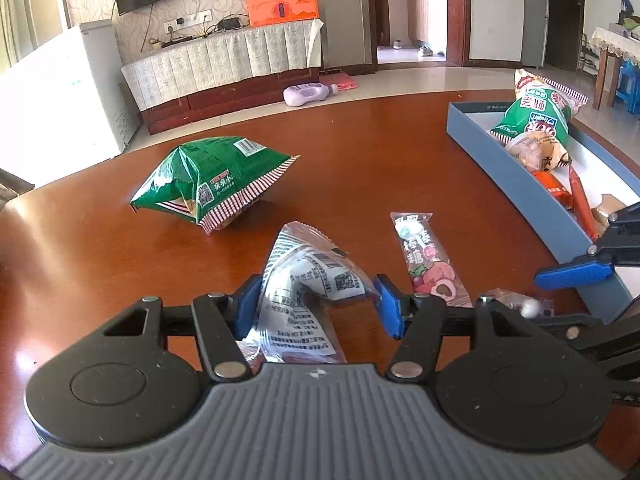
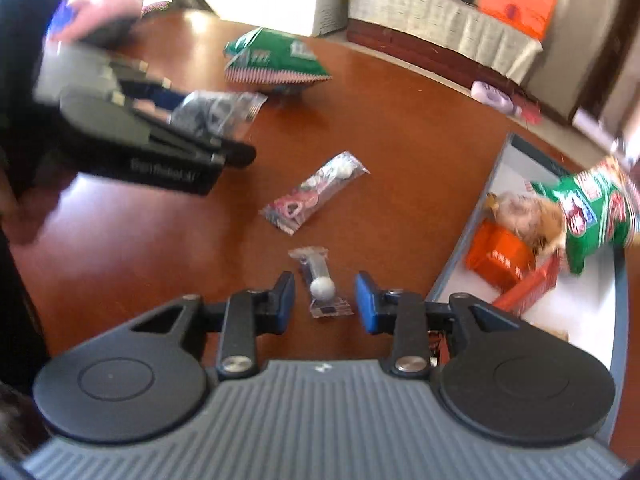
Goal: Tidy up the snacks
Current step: 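Carry the clear wrapper in left gripper and candy packet in right gripper toward the box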
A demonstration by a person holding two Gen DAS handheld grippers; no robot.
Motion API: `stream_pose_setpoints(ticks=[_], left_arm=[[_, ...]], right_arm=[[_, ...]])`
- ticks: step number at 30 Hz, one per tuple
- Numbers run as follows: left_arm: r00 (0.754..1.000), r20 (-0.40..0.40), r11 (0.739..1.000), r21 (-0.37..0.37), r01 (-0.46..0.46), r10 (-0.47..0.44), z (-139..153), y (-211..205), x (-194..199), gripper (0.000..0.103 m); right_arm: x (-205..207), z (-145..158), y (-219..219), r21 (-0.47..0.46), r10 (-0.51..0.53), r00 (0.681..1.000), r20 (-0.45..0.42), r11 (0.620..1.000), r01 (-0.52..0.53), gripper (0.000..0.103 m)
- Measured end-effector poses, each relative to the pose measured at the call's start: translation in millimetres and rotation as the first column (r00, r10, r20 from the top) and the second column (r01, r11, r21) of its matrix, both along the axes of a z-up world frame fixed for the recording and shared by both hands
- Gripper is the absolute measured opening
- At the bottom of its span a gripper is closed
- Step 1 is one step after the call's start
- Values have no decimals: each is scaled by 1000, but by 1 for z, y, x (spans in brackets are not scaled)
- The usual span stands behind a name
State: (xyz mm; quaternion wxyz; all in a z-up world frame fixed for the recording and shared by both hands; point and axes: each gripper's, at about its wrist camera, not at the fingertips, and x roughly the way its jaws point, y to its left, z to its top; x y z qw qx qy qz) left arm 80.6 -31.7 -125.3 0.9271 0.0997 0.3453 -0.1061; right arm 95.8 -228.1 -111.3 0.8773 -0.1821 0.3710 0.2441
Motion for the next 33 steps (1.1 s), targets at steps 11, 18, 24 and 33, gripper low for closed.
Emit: stream_pose_setpoints(ticks=[11,18,24,33], left_arm=[[1000,-18,1000,-21,-23,23,-5,9,4,65],[999,24,998,-50,-26,27,10,4,0,65],[998,60,998,-52,-22,25,24,-7,-7,65],[995,94,999,-35,21,-17,45,-34,-20,65]], right_arm=[[-1,23,-4,141,-21,1000,-19,990,23,17],[-9,42,-22,215,-79,997,25,974,72,17],[-16,55,-33,271,-109,993,54,958,91,16],[-30,66,-45,317,-133,988,78,943,102,16]])
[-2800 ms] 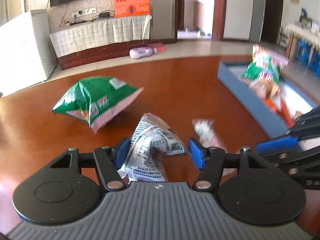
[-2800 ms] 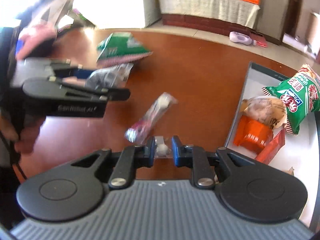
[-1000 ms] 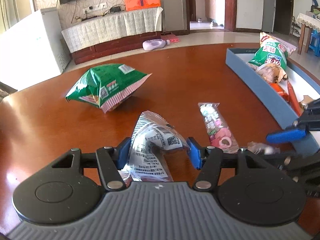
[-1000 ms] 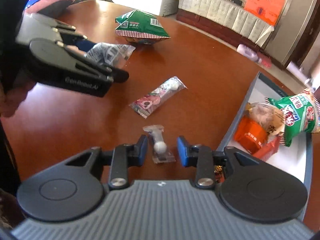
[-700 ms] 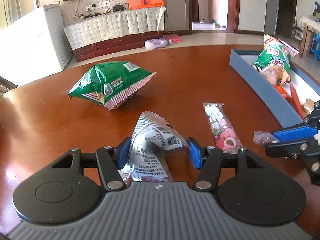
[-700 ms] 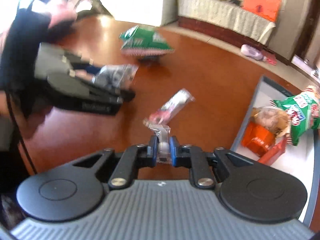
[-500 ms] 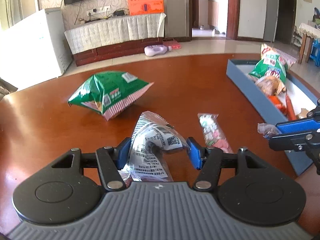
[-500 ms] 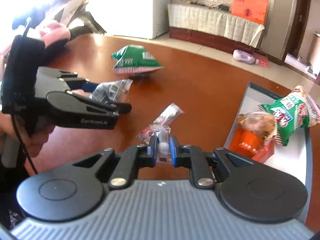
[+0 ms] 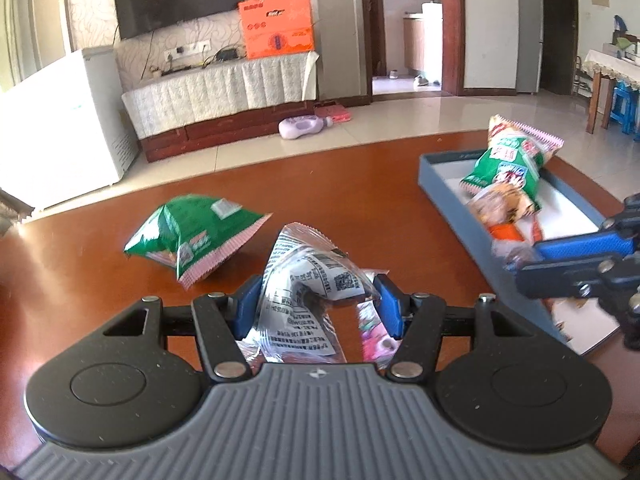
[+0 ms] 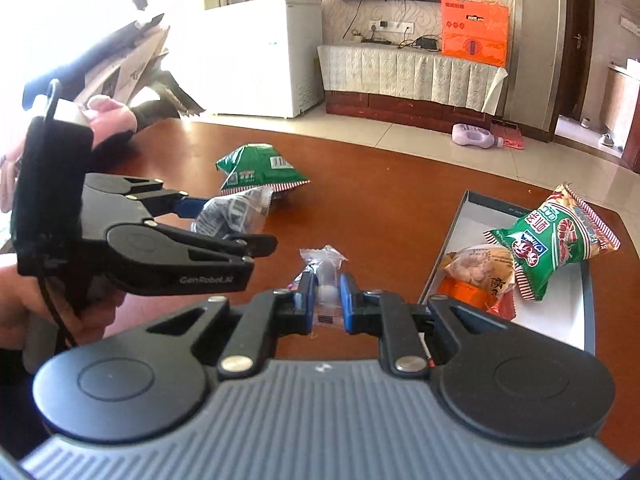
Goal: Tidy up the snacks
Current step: 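Carry the clear wrapper in left gripper and candy packet in right gripper toward the box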
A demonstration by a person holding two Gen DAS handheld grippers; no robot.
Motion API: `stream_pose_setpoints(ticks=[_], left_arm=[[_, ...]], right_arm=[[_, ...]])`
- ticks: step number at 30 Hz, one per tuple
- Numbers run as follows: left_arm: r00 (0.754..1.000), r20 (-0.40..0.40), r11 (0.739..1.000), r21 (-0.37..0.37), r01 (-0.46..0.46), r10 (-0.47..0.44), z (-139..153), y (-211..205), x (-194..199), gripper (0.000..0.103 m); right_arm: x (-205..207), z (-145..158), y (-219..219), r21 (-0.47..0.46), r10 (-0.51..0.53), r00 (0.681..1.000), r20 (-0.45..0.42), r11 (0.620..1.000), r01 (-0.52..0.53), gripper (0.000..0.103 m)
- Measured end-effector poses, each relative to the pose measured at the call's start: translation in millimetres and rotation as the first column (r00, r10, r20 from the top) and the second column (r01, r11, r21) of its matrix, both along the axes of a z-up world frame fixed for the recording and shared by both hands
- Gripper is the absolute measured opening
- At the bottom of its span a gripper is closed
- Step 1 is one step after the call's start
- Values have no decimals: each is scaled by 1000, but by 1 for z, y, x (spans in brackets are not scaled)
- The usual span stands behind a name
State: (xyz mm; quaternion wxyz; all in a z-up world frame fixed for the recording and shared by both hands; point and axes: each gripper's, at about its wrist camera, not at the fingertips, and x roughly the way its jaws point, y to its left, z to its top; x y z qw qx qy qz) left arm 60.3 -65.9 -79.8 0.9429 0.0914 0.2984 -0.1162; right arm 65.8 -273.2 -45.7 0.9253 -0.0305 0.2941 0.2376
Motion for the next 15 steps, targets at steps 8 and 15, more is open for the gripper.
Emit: stream_pose_setpoints(ticks=[8,15], left_arm=[[997,46,998,16,54,-55,27,-23,-9,65],[996,50,997,0,71,-71,33,-39,-9,65]], right_arm=[[-8,7,-14,39,-20,1000,13,999,19,17],[-12,9,-34,58,-52,999,15,997,51,17]])
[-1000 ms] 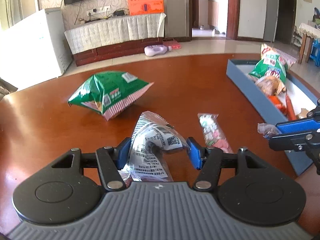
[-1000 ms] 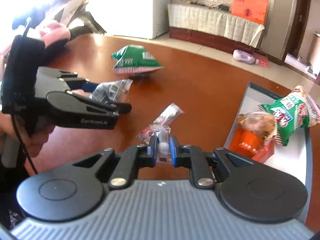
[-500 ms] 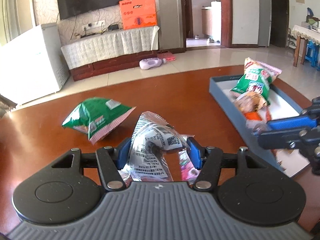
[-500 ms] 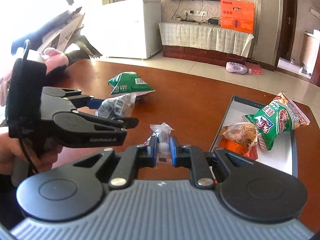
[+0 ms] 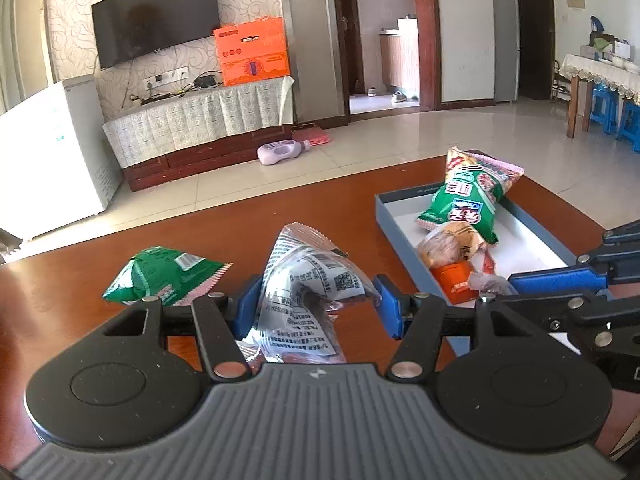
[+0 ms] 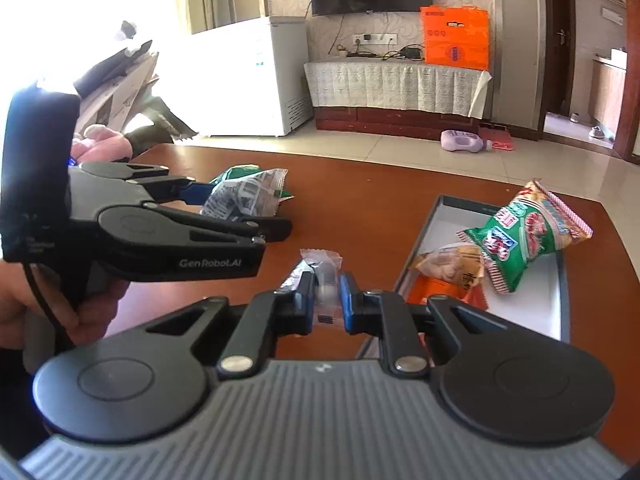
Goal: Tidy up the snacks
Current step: 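Carry the clear wrapper in left gripper and candy packet in right gripper toward the box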
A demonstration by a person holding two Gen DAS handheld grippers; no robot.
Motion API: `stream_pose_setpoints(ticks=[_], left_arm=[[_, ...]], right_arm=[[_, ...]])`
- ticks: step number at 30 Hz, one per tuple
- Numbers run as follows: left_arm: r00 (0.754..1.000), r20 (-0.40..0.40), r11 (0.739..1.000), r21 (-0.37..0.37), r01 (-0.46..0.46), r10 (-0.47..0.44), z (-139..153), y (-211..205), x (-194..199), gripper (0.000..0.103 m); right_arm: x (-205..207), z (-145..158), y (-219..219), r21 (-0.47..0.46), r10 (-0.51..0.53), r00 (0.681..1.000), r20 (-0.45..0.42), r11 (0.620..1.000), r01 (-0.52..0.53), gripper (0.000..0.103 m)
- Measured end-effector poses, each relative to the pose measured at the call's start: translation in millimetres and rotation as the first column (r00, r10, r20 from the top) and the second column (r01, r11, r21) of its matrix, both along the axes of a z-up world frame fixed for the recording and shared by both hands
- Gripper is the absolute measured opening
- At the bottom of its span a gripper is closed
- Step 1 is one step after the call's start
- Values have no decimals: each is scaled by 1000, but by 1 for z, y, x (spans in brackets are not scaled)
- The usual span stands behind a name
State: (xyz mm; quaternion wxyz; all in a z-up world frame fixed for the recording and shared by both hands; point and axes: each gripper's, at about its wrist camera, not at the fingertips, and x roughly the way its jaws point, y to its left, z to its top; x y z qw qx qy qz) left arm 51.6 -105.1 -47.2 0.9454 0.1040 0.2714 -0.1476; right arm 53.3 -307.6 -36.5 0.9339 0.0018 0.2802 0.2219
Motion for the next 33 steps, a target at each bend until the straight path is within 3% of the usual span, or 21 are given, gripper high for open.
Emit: stream_pose_setpoints(ticks=[17,33], left_arm=[[995,-5,993,-69,100,-100,-6,-45,2,65],[983,-15,981,-67,180,-181,-23,-95,28,65]], right_arm=[[-10,-4,-52,19,-105,994,-26,994,106,17],[-13,-13,-70,11,-136,989,-54,990,137,17]])
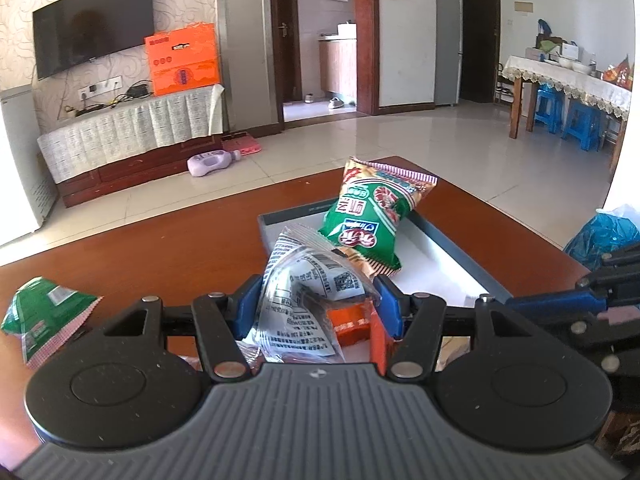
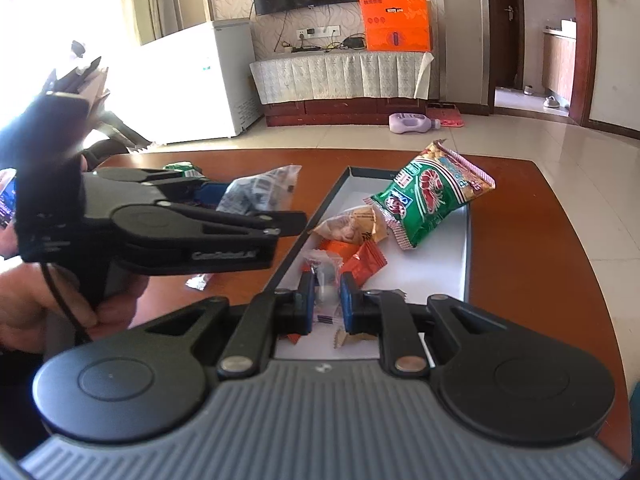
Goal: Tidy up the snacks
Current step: 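Carry the clear wrapper in left gripper and candy packet in right gripper toward the box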
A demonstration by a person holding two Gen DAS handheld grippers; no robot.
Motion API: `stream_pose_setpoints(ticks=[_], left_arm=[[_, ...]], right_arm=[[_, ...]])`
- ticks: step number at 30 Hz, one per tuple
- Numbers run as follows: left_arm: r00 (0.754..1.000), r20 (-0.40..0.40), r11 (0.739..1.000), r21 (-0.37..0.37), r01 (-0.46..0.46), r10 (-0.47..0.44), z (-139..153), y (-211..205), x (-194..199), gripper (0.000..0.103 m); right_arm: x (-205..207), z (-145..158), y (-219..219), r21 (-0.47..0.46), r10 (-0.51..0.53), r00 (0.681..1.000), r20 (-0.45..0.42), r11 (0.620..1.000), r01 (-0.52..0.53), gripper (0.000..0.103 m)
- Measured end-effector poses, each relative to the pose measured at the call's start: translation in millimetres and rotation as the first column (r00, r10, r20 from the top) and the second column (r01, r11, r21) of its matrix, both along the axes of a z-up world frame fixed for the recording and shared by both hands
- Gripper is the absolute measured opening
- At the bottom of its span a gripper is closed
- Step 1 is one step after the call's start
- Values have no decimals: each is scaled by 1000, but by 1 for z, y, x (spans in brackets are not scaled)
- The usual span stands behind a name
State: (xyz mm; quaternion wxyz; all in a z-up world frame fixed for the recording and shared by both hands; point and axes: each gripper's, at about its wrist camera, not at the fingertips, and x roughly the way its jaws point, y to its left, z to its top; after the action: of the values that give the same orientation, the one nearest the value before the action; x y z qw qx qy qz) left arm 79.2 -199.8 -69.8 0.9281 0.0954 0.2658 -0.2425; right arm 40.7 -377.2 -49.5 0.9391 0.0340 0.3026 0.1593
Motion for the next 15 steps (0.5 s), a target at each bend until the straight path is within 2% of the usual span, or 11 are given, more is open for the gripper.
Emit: stream_pose_setpoints(ticks=[15], left_arm=[[999,-28,999,13,36,-36,-36,-58,79,65]], right_arm=[[11,-13,-11,-15,-26,999,-44,1000,25,16]])
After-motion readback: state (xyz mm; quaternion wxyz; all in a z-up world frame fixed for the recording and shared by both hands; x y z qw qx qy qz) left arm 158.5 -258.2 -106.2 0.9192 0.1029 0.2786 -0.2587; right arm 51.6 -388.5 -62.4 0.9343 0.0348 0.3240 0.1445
